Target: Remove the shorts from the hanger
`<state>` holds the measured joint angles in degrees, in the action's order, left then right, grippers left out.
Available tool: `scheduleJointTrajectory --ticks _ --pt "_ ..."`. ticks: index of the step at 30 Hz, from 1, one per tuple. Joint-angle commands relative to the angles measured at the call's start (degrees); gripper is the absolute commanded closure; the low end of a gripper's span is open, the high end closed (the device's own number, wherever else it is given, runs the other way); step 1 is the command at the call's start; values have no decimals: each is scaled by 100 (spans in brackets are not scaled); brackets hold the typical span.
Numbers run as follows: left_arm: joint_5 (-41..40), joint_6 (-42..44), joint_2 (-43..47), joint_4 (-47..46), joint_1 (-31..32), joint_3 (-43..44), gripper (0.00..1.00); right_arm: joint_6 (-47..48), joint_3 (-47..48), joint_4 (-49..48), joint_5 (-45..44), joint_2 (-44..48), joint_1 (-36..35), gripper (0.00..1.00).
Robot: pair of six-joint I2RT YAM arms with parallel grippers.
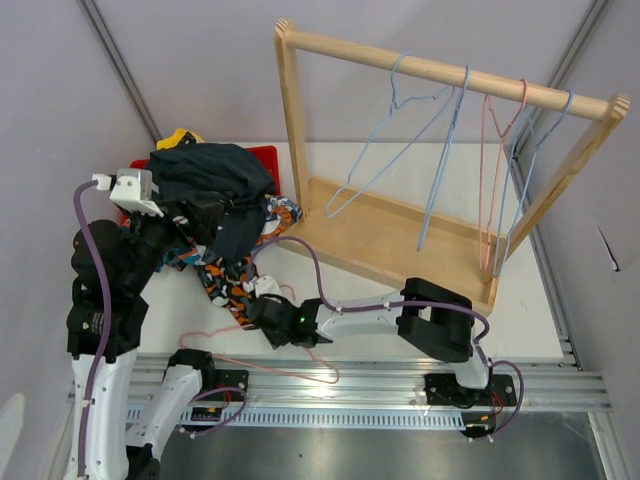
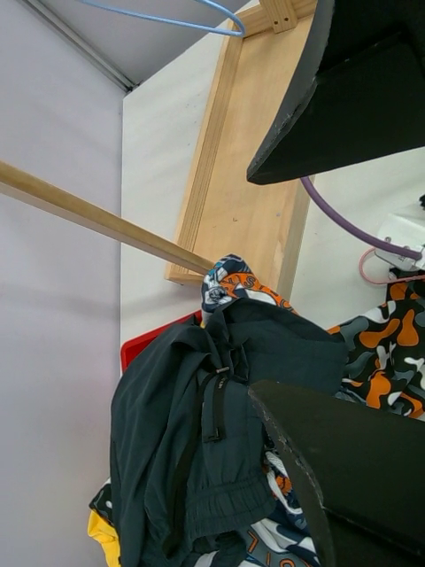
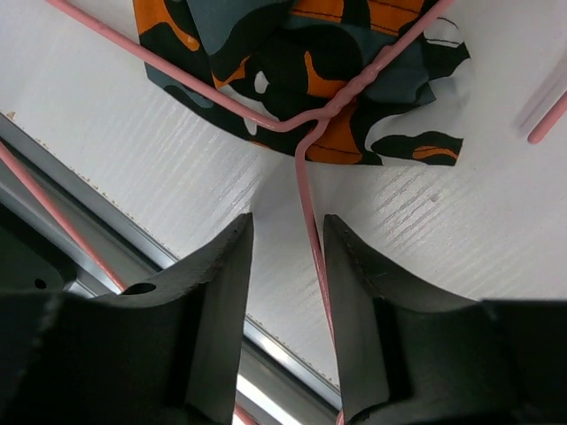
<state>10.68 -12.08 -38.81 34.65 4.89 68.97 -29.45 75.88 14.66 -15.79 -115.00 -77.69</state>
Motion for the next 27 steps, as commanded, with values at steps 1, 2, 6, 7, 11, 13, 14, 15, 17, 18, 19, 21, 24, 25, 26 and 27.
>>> scheduleJointTrajectory --ticks 1,2,6,7,11,13,14,15,17,18,19,21,24,25,26,27 --pt "119 -76 110 -64 30 2 1 -105 94 213 -170 -330 -123 58" --pt "110 -67 136 -55 30 2 1 -105 68 248 -213 -347 -150 59" --pt "92 -58 207 -29 30 11 1 -157 -82 213 -187 -418 -176 68" --pt "92 -58 224 -29 30 11 1 -175 -99 213 -196 -444 -185 70" --pt "84 -41 224 -29 39 -59 1 -201 -143 204 -205 -514 -185 100" --pt "75 -23 259 -46 39 -94 1 -210 -161 196 -222 -497 -194 100" --pt "92 -14 260 -64 48 -86 1 -210 -178 213 -266 -454 -194 100" --pt "101 -14 260 -64 56 -85 1 -219 -205 231 -293 -392 -194 100" --pt "224 12 260 -73 74 -7 1 -219 -240 327 -433 -165 -185 100" --pt "294 21 268 -82 74 11 1 -219 -257 380 -486 -50 -194 100" --pt "373 30 277 -99 83 29 1 -236 -275 459 -573 73 -194 100" --pt "838 74 295 -195 100 46 1 -236 -293 766 -889 546 -238 100" --pt "1768 118 234 -336 170 116 1 -201 -275 1284 -1382 1309 -369 100" --pt "2067 109 207 -397 205 117 1 -201 -275 1529 -1600 1531 -396 100" --pt "2740 65 181 -598 215 99 1 -219 -275 1653 -1707 1742 -431 100" --pt "3060 -83 102 -687 232 82 1 -236 -275 1794 -1804 2162 -518 100"
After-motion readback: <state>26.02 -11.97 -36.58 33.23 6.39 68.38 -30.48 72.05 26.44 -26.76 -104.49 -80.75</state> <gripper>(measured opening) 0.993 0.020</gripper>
